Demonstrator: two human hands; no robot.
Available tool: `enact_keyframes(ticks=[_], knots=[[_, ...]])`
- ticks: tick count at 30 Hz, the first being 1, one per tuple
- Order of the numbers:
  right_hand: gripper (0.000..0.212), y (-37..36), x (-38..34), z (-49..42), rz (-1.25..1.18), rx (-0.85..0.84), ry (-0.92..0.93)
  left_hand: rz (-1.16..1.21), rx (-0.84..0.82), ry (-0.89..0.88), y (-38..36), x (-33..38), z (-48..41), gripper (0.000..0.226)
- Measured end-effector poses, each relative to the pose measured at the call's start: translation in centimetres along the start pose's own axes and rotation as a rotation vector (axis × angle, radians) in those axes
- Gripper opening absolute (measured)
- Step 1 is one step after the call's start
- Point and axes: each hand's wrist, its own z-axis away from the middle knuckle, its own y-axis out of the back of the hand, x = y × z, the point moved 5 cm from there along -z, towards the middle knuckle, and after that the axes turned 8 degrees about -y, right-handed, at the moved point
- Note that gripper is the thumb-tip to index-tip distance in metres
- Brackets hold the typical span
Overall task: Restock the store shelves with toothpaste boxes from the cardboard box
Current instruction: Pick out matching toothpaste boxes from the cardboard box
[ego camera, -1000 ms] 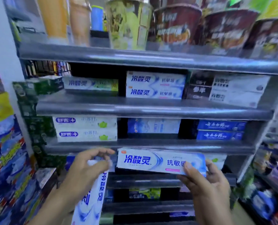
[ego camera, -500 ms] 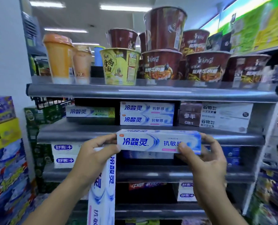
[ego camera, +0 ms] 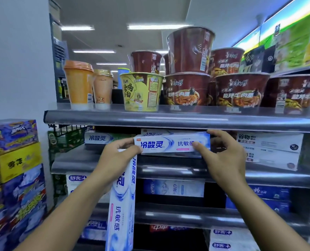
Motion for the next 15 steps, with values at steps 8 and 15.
enact_keyframes(ticks=[8, 15], knots=[[0.037, -2.1, 1.1, 0.2, 0.413, -0.111, 0.006, -0.18, -0.12, 0.068, -0.9, -2.9, -1.7, 0.037], [0.046, -2.8, 1.3, 1.0, 0.577, -0.175, 0.035, -0.256, -0.201, 0.087, -1.2, -2.2, -1.7, 0.058]])
